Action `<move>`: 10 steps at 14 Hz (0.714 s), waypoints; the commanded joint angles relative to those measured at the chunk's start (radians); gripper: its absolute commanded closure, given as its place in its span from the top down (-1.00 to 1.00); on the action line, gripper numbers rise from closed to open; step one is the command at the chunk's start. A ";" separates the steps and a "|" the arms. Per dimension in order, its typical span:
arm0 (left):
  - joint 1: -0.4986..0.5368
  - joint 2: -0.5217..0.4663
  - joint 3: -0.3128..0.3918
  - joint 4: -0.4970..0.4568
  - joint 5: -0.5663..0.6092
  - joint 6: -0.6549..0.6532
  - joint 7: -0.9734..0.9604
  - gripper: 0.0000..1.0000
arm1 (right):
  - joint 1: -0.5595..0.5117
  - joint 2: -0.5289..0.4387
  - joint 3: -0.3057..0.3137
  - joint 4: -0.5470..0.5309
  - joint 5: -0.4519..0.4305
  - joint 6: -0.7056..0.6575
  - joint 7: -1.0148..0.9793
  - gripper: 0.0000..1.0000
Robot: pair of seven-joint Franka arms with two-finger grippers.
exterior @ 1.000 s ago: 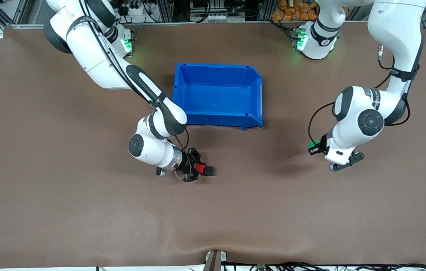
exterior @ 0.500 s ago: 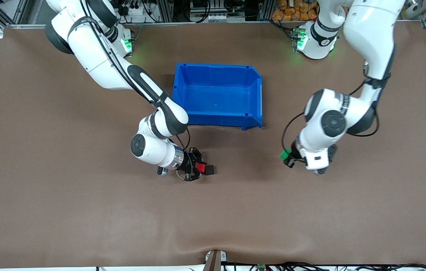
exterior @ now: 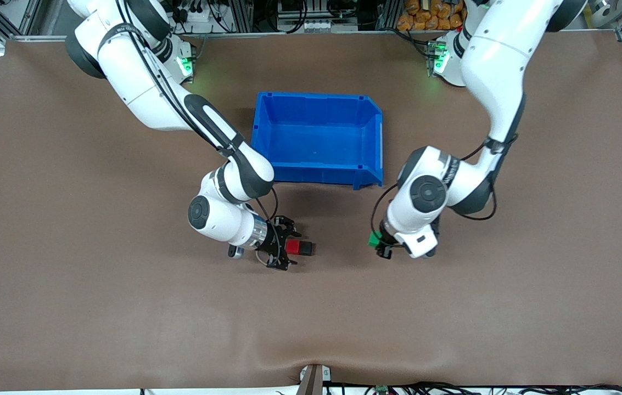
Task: Attach green and red cubes to black cube
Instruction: 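Release the red cube and raise the right gripper while the left gripper carries green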
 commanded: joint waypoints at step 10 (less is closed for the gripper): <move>-0.132 0.233 0.026 0.255 -0.012 0.084 -0.227 -1.00 | -0.343 -0.301 0.058 0.198 -0.367 -0.751 -0.224 1.00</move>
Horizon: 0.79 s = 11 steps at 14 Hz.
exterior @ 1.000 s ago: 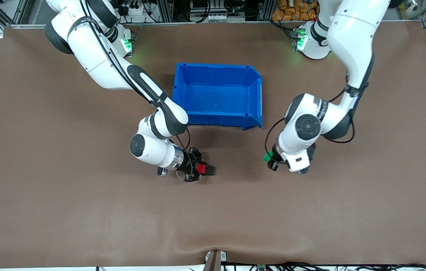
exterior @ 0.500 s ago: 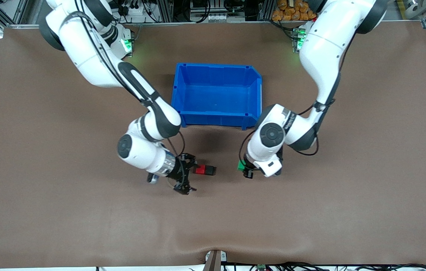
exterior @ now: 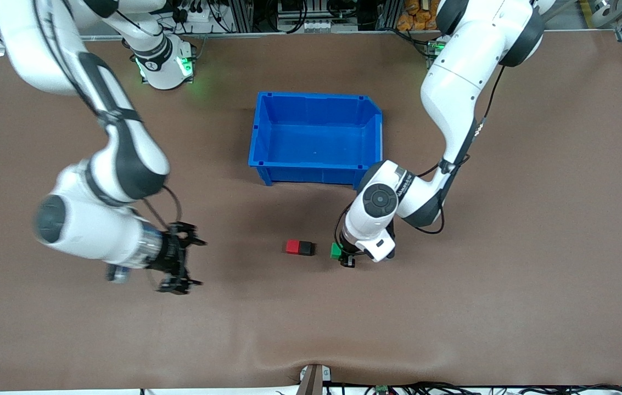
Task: Attach green and red cubes to black cube
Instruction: 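Release the red cube and raise the right gripper while the left gripper carries green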
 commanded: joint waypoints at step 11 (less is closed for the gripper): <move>-0.066 0.069 0.023 0.077 -0.012 0.034 -0.028 -1.00 | -0.043 -0.396 -0.232 0.003 -0.198 -0.659 -1.547 1.00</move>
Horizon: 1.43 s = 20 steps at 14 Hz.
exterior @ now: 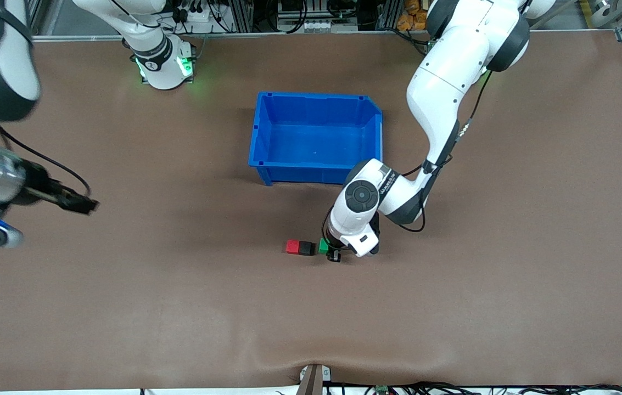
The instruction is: Attach green and red cubes to black cube
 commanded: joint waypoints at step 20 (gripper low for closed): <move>-0.021 -0.006 0.040 0.043 -0.004 0.076 -0.019 1.00 | 0.004 -0.310 -0.292 -0.151 0.157 -0.137 -0.633 1.00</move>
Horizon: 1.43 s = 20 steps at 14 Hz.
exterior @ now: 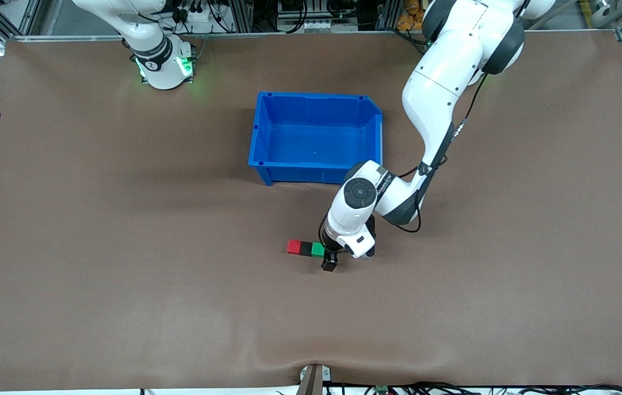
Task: Attach green and red cubes to black cube
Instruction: 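Open the left gripper and withdraw it from the cubes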
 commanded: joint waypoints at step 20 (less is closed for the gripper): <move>0.471 -0.774 0.001 -0.346 -0.068 -0.647 1.031 1.00 | 0.049 -0.064 -0.038 -0.094 0.016 0.008 -0.079 1.00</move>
